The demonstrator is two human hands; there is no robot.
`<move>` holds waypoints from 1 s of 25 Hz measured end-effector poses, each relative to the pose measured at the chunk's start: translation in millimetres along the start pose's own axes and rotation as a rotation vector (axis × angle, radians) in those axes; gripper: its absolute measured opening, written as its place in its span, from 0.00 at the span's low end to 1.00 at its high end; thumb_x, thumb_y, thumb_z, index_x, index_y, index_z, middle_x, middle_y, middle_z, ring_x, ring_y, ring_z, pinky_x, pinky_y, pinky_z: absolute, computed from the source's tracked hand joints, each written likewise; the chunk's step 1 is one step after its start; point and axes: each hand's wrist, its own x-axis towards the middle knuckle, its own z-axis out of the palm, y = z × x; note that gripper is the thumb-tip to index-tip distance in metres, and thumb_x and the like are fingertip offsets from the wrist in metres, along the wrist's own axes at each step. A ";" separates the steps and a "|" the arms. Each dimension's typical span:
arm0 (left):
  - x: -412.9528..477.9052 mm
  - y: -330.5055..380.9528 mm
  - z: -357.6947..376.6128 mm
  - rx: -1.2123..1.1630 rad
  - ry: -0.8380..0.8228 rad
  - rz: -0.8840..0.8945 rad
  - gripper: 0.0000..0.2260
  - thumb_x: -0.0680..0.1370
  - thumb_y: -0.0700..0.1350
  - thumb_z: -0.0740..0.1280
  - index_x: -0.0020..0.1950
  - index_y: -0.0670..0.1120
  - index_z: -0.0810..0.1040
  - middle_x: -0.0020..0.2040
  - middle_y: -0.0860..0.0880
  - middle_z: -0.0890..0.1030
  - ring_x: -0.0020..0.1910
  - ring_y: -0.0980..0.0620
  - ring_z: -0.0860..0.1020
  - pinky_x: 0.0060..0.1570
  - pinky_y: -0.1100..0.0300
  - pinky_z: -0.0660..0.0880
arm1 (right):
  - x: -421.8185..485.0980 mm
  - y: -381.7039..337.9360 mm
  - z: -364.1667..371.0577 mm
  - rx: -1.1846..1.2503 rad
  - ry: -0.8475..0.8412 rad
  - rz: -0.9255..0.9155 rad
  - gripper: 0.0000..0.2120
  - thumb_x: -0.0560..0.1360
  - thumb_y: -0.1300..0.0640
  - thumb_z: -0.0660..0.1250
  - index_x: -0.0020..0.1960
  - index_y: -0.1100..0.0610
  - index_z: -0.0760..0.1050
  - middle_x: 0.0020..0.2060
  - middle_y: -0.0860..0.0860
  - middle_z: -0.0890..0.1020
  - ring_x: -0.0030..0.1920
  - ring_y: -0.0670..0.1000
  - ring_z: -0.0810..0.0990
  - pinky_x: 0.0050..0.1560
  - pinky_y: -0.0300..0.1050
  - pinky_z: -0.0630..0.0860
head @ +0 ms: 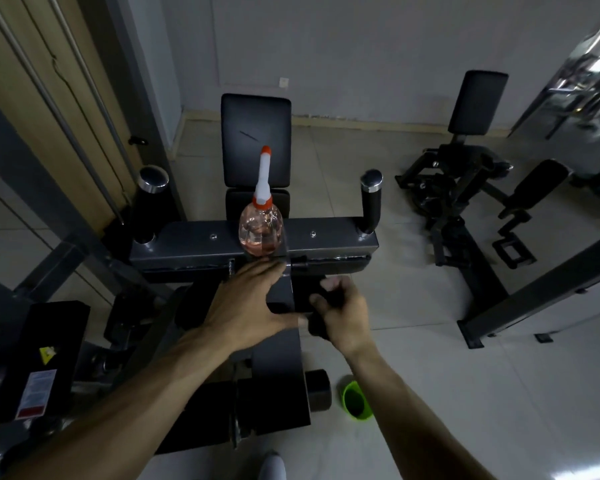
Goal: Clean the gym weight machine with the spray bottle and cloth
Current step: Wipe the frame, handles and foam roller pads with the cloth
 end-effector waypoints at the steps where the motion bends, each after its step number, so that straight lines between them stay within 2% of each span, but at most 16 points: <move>1: -4.0 8.5 -1.4 -0.075 -0.018 0.028 0.59 0.61 0.72 0.76 0.84 0.57 0.49 0.83 0.59 0.52 0.80 0.59 0.51 0.76 0.59 0.55 | -2.0 -19.9 -1.0 0.156 -0.018 0.037 0.13 0.74 0.62 0.76 0.51 0.50 0.75 0.47 0.55 0.84 0.43 0.58 0.86 0.44 0.60 0.85; 3: -10.0 23.4 -2.1 -0.216 -0.010 0.075 0.67 0.56 0.69 0.80 0.82 0.61 0.39 0.83 0.60 0.47 0.81 0.61 0.48 0.75 0.60 0.55 | -7.5 -64.3 4.6 0.354 -0.166 0.141 0.14 0.72 0.57 0.78 0.55 0.58 0.78 0.47 0.57 0.87 0.47 0.58 0.87 0.50 0.57 0.84; 4: -11.1 26.0 -2.4 -0.263 0.026 0.071 0.67 0.57 0.67 0.81 0.82 0.62 0.38 0.83 0.60 0.48 0.81 0.61 0.49 0.75 0.59 0.56 | -10.0 -81.0 8.8 0.424 -0.250 0.228 0.14 0.72 0.55 0.76 0.54 0.60 0.81 0.47 0.58 0.87 0.47 0.57 0.87 0.50 0.55 0.84; 5: -11.3 25.3 -4.4 -0.282 0.080 0.062 0.66 0.59 0.64 0.83 0.82 0.62 0.39 0.82 0.59 0.53 0.80 0.61 0.53 0.75 0.59 0.58 | -11.1 -93.4 12.3 0.480 -0.323 0.314 0.12 0.72 0.53 0.73 0.51 0.60 0.82 0.45 0.57 0.86 0.43 0.56 0.85 0.44 0.51 0.83; 7: -12.3 16.3 -14.2 -0.255 0.205 0.072 0.54 0.67 0.54 0.82 0.83 0.61 0.48 0.78 0.57 0.63 0.76 0.60 0.61 0.73 0.59 0.63 | -12.6 -109.8 14.7 0.571 -0.455 0.420 0.10 0.75 0.55 0.64 0.48 0.58 0.82 0.39 0.55 0.81 0.35 0.52 0.80 0.36 0.46 0.78; 9: -14.5 0.0 -26.0 -0.262 0.346 0.062 0.41 0.74 0.40 0.75 0.81 0.60 0.60 0.73 0.56 0.70 0.71 0.59 0.68 0.70 0.61 0.68 | -11.3 -115.7 20.2 0.631 -0.531 0.426 0.13 0.78 0.60 0.57 0.54 0.57 0.79 0.41 0.53 0.83 0.38 0.52 0.82 0.43 0.47 0.79; 10: -14.1 -7.8 -31.7 -0.315 0.436 0.022 0.37 0.74 0.34 0.72 0.78 0.58 0.66 0.70 0.55 0.74 0.69 0.60 0.71 0.69 0.61 0.69 | -8.2 -116.5 24.1 0.578 -0.518 0.372 0.12 0.79 0.62 0.57 0.56 0.57 0.79 0.44 0.54 0.85 0.41 0.53 0.85 0.48 0.49 0.81; 12: -9.6 -21.1 -42.3 -0.454 0.616 -0.110 0.31 0.73 0.28 0.69 0.71 0.53 0.76 0.63 0.54 0.79 0.63 0.62 0.76 0.67 0.62 0.72 | 7.4 -114.4 34.8 0.274 -0.309 0.120 0.07 0.79 0.62 0.65 0.56 0.56 0.78 0.50 0.54 0.86 0.49 0.55 0.87 0.55 0.52 0.82; 14: -2.7 -23.9 -50.0 -0.544 0.698 -0.213 0.24 0.74 0.28 0.68 0.64 0.52 0.80 0.56 0.56 0.82 0.58 0.66 0.78 0.64 0.63 0.74 | 26.1 -116.6 47.0 -0.006 -0.150 -0.106 0.18 0.74 0.58 0.76 0.62 0.52 0.76 0.58 0.50 0.81 0.57 0.50 0.82 0.63 0.52 0.79; 16: 1.6 -23.1 -55.4 -0.627 0.722 -0.241 0.21 0.75 0.30 0.69 0.60 0.51 0.82 0.54 0.56 0.82 0.55 0.64 0.79 0.61 0.64 0.75 | 42.1 -127.0 64.9 -0.155 -0.154 -0.192 0.32 0.70 0.49 0.79 0.71 0.49 0.71 0.65 0.48 0.73 0.62 0.48 0.76 0.65 0.50 0.76; 17: 3.4 -20.6 -57.0 -0.675 0.727 -0.244 0.19 0.75 0.31 0.69 0.59 0.51 0.82 0.53 0.56 0.83 0.54 0.64 0.79 0.59 0.66 0.75 | 50.5 -130.3 73.7 -0.192 -0.156 -0.203 0.34 0.68 0.43 0.78 0.70 0.48 0.71 0.66 0.49 0.73 0.61 0.48 0.76 0.65 0.51 0.76; 19: 2.7 -12.3 -56.9 -0.721 0.759 -0.245 0.16 0.76 0.33 0.71 0.58 0.51 0.83 0.51 0.56 0.83 0.52 0.64 0.80 0.56 0.68 0.74 | 58.2 -129.1 85.7 -0.231 -0.148 -0.249 0.27 0.67 0.39 0.75 0.61 0.48 0.75 0.60 0.52 0.77 0.57 0.52 0.79 0.61 0.57 0.80; 20: 1.2 -7.6 -55.5 -0.724 0.774 -0.239 0.15 0.76 0.35 0.72 0.58 0.51 0.83 0.51 0.56 0.83 0.51 0.64 0.80 0.55 0.67 0.74 | 54.0 -129.2 85.9 -0.240 -0.122 -0.290 0.21 0.69 0.41 0.74 0.57 0.50 0.76 0.58 0.52 0.77 0.54 0.51 0.79 0.58 0.57 0.80; 22: -2.1 -0.4 -51.3 -0.740 0.781 -0.225 0.14 0.75 0.36 0.73 0.58 0.50 0.83 0.50 0.55 0.84 0.51 0.62 0.81 0.56 0.64 0.75 | 32.8 -135.5 75.0 -0.206 -0.061 -0.401 0.09 0.75 0.52 0.74 0.51 0.52 0.76 0.57 0.51 0.76 0.48 0.41 0.78 0.51 0.45 0.80; 23: -6.1 4.7 -50.1 -0.751 0.770 -0.217 0.14 0.75 0.36 0.73 0.57 0.50 0.83 0.50 0.55 0.84 0.51 0.61 0.81 0.56 0.63 0.76 | 20.6 -137.6 64.0 -0.157 -0.035 -0.455 0.07 0.77 0.57 0.73 0.49 0.52 0.76 0.57 0.51 0.76 0.45 0.37 0.78 0.47 0.39 0.78; 25: -17.4 18.4 -49.8 -0.778 0.748 -0.199 0.13 0.75 0.37 0.74 0.56 0.51 0.83 0.49 0.55 0.84 0.51 0.59 0.82 0.56 0.62 0.76 | -9.3 -142.3 34.9 -0.061 0.009 -0.562 0.06 0.78 0.64 0.71 0.49 0.56 0.75 0.56 0.51 0.77 0.44 0.36 0.79 0.44 0.35 0.76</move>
